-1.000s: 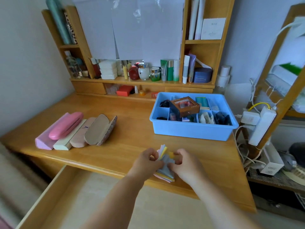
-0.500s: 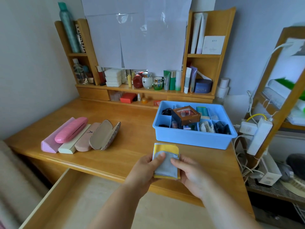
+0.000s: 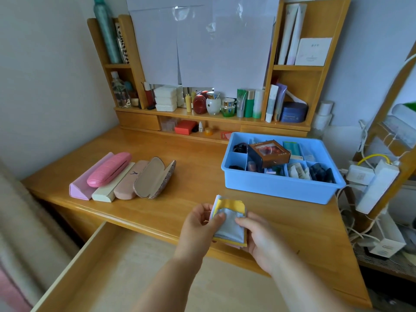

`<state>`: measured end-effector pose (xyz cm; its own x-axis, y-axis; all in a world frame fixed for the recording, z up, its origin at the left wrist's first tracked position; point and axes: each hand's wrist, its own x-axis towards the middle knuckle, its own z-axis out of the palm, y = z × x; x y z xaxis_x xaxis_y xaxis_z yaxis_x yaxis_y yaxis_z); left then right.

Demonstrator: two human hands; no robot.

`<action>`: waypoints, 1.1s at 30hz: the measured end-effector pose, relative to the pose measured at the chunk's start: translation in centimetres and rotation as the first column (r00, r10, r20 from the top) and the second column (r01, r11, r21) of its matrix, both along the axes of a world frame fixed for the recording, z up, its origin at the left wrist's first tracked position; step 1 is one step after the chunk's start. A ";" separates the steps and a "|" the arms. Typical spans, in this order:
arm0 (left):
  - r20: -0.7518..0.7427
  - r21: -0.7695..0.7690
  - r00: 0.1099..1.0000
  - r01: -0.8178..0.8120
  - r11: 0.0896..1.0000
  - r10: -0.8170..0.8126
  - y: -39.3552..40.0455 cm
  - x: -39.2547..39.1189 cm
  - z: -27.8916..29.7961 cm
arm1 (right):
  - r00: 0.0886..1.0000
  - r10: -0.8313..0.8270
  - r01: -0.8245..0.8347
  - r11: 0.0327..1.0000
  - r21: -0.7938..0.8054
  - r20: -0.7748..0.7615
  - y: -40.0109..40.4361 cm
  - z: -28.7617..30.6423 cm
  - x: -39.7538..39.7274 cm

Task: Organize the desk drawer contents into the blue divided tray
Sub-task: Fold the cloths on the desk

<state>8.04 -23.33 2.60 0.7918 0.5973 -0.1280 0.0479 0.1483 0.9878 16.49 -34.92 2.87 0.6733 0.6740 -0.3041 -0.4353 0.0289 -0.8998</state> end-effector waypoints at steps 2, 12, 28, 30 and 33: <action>-0.030 0.109 0.998 -0.055 0.993 0.058 0.2 0.3 -0.1 | 0.999 0.026 -0.026 1.000 -0.005 0.028 0.5 -0.1 0.0; -0.189 0.762 0.832 -0.210 0.612 0.522 11.5 0.6 -0.5 | 0.975 -0.033 0.085 0.969 -0.231 0.220 -0.9 -2.9 2.8; -0.059 0.738 0.968 -0.122 0.663 0.244 6.2 -5.1 -3.1 | 0.976 -0.075 0.111 0.979 0.170 -0.206 -4.1 -2.4 2.6; -0.074 0.684 0.986 -0.058 0.727 0.149 4.5 -6.1 -3.1 | 0.966 -0.103 0.144 0.976 0.163 -0.236 -5.0 -2.3 2.3; -0.107 0.624 0.993 0.034 0.781 0.041 2.2 -6.5 -2.9 | 0.969 -0.127 0.157 0.979 0.131 -0.210 -5.6 -1.8 2.0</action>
